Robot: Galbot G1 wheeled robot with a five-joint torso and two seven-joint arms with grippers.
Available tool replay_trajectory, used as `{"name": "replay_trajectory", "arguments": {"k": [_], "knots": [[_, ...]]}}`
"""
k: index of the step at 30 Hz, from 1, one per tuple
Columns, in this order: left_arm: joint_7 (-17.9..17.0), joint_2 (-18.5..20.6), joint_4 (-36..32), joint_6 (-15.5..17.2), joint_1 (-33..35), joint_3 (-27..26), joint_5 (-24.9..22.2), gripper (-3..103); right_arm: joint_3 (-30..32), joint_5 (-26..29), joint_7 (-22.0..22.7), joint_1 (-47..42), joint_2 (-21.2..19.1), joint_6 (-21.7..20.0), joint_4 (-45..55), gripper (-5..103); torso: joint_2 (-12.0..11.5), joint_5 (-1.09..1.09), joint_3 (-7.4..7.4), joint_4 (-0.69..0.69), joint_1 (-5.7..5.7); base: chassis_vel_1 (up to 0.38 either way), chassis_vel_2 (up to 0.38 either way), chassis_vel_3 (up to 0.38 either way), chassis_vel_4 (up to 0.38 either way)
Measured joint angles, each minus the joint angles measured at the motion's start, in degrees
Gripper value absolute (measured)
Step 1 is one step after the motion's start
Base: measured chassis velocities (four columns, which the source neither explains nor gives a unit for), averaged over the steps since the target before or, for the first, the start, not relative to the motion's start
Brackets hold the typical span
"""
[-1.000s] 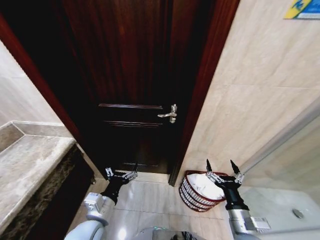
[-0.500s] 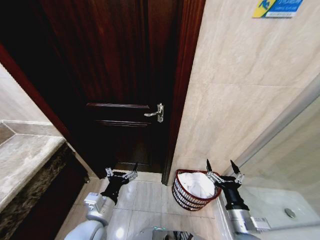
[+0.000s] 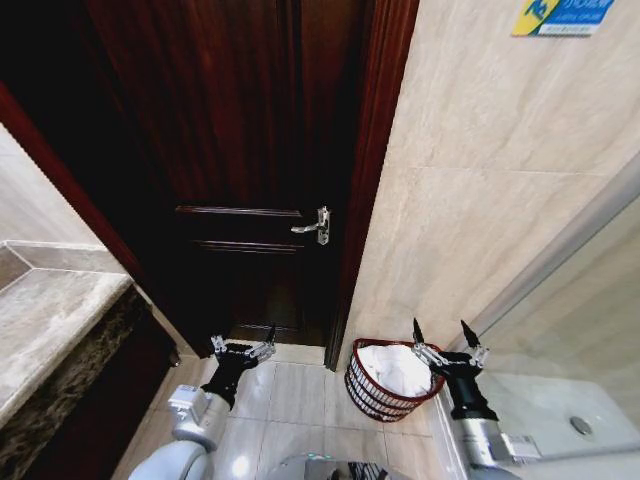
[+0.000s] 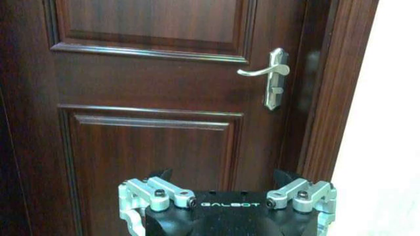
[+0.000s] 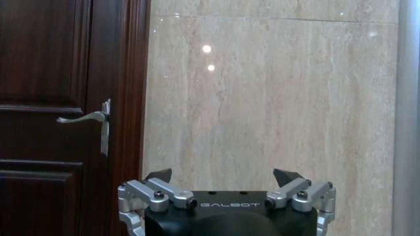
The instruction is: Discard the used towel into the hamper.
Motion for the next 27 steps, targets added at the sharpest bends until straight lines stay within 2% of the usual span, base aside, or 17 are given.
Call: {"name": "replay_trajectory", "arguments": {"k": [19,27], "knots": [[0.0,0.0,0.0,0.0,0.0,0.0,0.0,100,0.0,0.0,0.0,0.0,0.0,0.0,0.0,100,-0.58,0.0,-0.22,0.0,-0.3,0.0,0.0,0.0,0.0],[0.0,0.0,0.0,0.0,0.0,0.0,0.0,100,0.0,0.0,0.0,0.0,0.0,0.0,0.0,100,0.04,0.0,0.09,0.0,-0.04,0.092,-0.087,-0.099,0.098]]}}
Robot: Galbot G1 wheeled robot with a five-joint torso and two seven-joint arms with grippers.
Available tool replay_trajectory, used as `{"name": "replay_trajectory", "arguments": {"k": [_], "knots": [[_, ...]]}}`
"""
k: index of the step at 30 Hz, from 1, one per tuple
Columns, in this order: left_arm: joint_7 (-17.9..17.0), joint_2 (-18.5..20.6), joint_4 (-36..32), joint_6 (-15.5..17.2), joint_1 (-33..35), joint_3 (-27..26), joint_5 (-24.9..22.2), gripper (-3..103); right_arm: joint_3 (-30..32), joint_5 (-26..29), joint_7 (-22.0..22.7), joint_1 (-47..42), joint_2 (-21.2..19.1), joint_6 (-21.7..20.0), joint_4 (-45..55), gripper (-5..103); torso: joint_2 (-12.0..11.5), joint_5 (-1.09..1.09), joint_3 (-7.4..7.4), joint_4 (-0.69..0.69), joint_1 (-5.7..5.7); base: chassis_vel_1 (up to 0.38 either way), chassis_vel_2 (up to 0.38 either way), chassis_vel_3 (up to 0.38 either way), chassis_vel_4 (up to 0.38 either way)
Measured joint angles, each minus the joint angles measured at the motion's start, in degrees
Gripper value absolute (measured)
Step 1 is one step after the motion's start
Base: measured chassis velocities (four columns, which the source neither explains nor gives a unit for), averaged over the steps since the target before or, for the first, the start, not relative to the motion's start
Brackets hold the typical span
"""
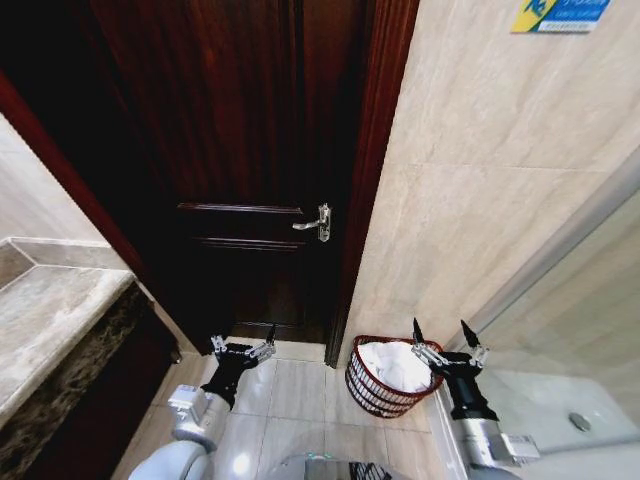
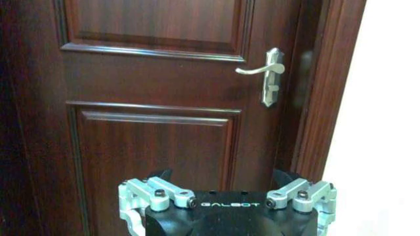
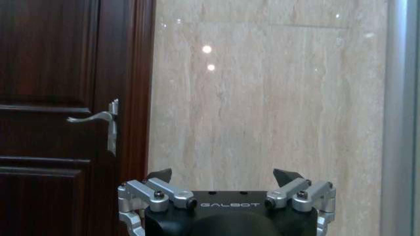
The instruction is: Discard the used towel into the hamper.
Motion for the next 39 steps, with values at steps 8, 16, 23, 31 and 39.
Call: {"name": "replay_trajectory", "arguments": {"k": [8,16,23,31,39], "knots": [[0.0,0.01,0.0,0.0,0.0,0.0,0.0,100,0.0,0.0,0.0,0.0,0.0,0.0,0.0,100,1.06,0.0,0.59,0.0,0.48,0.097,-0.101,-0.101,0.098],[0.0,0.0,0.0,0.0,0.0,0.0,0.0,100,0.0,0.0,0.0,0.0,0.0,0.0,0.0,100,1.21,0.0,0.71,0.0,0.59,0.016,-0.023,-0.018,0.029],[0.0,0.0,0.0,0.0,0.0,0.0,0.0,100,0.0,0.0,0.0,0.0,0.0,0.0,0.0,100,1.99,0.0,1.1,0.01,0.95,0.0,0.0,0.0,0.0],[0.0,0.0,0.0,0.0,0.0,0.0,0.0,100,0.0,0.0,0.0,0.0,0.0,0.0,0.0,100,2.63,0.0,1.45,0.01,1.22,0.0,0.0,0.0,0.0],[0.0,0.0,0.0,0.0,0.0,0.0,0.0,100,0.0,0.0,0.0,0.0,0.0,0.0,0.0,100,2.96,0.0,1.62,0.01,1.4,0.0,0.0,0.0,0.0]]}}
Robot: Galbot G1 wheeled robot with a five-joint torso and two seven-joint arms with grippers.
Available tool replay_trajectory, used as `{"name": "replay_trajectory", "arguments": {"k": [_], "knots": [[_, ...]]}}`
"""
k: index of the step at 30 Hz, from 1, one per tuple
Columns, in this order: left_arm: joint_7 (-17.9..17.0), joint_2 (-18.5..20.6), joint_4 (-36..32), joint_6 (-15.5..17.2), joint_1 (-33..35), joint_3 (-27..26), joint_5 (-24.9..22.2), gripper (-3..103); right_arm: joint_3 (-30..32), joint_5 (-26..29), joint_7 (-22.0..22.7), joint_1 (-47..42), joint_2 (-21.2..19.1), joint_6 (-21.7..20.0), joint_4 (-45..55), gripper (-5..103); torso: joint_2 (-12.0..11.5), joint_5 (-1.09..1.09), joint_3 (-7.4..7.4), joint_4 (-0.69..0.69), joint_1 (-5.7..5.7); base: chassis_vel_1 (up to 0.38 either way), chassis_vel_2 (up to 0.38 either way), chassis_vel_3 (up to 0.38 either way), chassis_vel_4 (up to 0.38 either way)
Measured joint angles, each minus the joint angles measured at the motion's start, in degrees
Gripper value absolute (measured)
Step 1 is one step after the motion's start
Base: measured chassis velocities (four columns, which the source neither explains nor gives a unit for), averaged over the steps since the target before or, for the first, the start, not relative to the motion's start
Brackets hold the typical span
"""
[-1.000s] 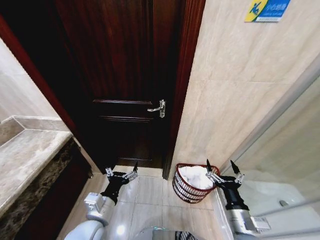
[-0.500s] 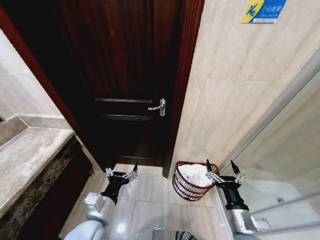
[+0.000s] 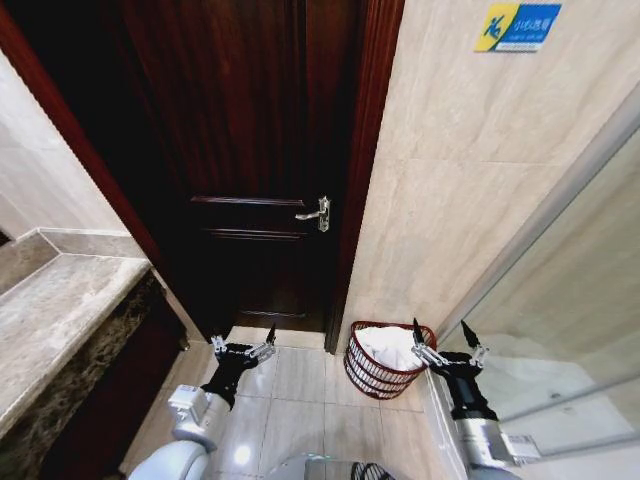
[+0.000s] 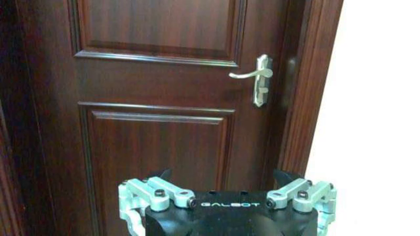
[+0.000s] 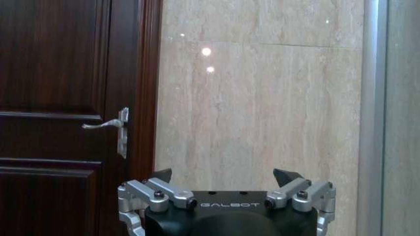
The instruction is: Discard the used towel into the hamper.
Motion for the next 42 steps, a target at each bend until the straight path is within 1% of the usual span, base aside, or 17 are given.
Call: {"name": "replay_trajectory", "arguments": {"k": [11,25,26,28,32,33,42], "knots": [[0.0,0.0,0.0,0.0,0.0,0.0,0.0,100,0.0,0.0,0.0,0.0,0.0,0.0,0.0,100,-0.01,0.0,0.0,0.0,0.02,0.014,-0.004,-0.014,0.012],[0.0,0.0,0.0,0.0,0.02,0.0,0.0,100,0.0,0.0,0.0,-0.02,0.0,0.0,0.0,100,-0.06,-0.01,-0.09,0.01,-0.12,0.14,-0.139,-0.146,0.137],[0.0,0.01,0.0,0.0,0.01,0.0,0.0,100,0.01,0.0,0.0,-0.02,0.0,0.0,0.0,100,-0.08,-0.01,-0.08,-0.03,-0.1,-0.013,-0.041,-0.056,0.014],[0.0,-0.01,0.0,0.0,0.01,0.0,0.0,100,0.0,0.0,0.0,-0.01,0.0,0.0,0.0,100,-0.09,0.02,-0.08,0.0,-0.09,-0.006,-0.021,-0.028,0.007],[0.0,0.0,0.0,0.0,0.0,0.0,0.0,100,0.0,0.0,0.0,0.0,0.0,0.0,0.0,100,-0.14,-0.01,-0.05,0.0,-0.01,-0.06,0.034,0.053,-0.046],[0.0,-0.01,0.0,0.0,0.0,0.0,0.0,100,0.0,0.0,0.0,0.01,0.0,0.0,0.0,100,-0.15,0.02,-0.05,0.02,0.0,-0.052,0.038,0.045,-0.04],[0.0,0.0,0.0,0.0,0.0,0.0,0.0,100,0.0,0.0,0.0,0.0,0.0,0.0,0.0,100,-0.14,0.0,-0.08,0.0,-0.08,0.0,0.0,0.0,0.0]]}}
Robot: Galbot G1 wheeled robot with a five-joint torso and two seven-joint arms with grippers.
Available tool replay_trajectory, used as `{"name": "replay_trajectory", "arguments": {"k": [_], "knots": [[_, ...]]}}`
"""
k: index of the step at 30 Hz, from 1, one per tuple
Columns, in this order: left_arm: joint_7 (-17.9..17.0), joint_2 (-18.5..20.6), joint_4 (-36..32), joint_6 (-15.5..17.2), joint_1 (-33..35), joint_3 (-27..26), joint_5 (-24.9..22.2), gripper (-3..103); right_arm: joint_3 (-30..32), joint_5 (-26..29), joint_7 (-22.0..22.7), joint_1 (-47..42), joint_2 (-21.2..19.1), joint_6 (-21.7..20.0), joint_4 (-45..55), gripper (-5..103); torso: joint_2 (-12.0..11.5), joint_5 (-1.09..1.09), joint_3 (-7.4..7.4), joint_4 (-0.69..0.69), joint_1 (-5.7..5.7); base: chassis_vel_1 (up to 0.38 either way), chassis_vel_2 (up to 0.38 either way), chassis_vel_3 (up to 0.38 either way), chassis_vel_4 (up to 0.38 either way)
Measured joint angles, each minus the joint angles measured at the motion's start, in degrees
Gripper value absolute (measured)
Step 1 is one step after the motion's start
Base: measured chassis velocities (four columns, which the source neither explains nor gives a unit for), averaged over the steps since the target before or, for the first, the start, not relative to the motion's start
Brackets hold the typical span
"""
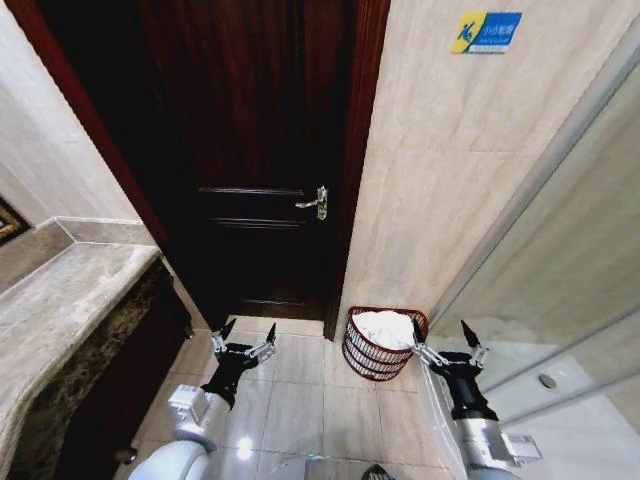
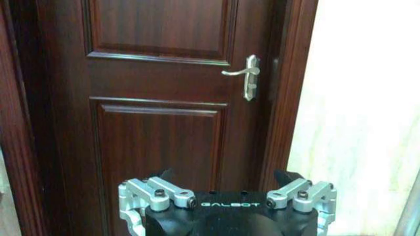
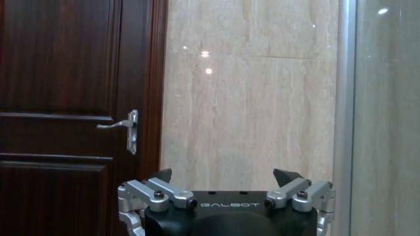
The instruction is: Discard the used towel into the hamper.
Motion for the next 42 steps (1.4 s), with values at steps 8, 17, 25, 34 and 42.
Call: {"name": "replay_trajectory", "arguments": {"k": [8,17,25,34,42], "knots": [[0.0,0.0,0.0,0.0,0.0,0.0,0.0,100,0.0,0.0,0.0,0.0,0.0,0.0,0.0,100,0.0,0.0,0.0,0.0,0.01,0.0,0.0,0.0,0.0],[0.0,0.0,0.0,0.0,0.0,0.0,0.0,100,0.0,0.0,0.0,0.0,0.0,0.0,0.0,100,-0.01,0.0,-0.01,0.0,0.01,0.0,0.0,0.0,0.0],[0.0,0.0,0.0,0.0,0.0,0.0,0.0,100,0.0,0.0,0.0,0.0,0.0,0.0,0.0,100,-0.03,0.0,0.0,0.0,0.02,0.016,-0.017,-0.019,0.013],[0.0,0.0,0.0,0.0,0.0,0.0,0.0,100,0.0,0.0,0.0,-0.01,0.0,0.0,0.0,100,-0.02,0.0,-0.02,0.0,0.0,0.083,-0.084,-0.077,0.076],[0.0,0.0,0.0,0.0,0.0,0.0,0.0,100,0.0,0.0,0.0,0.0,0.0,0.0,0.0,100,-0.02,0.0,-0.02,0.0,-0.01,0.093,-0.081,-0.089,0.089]]}}
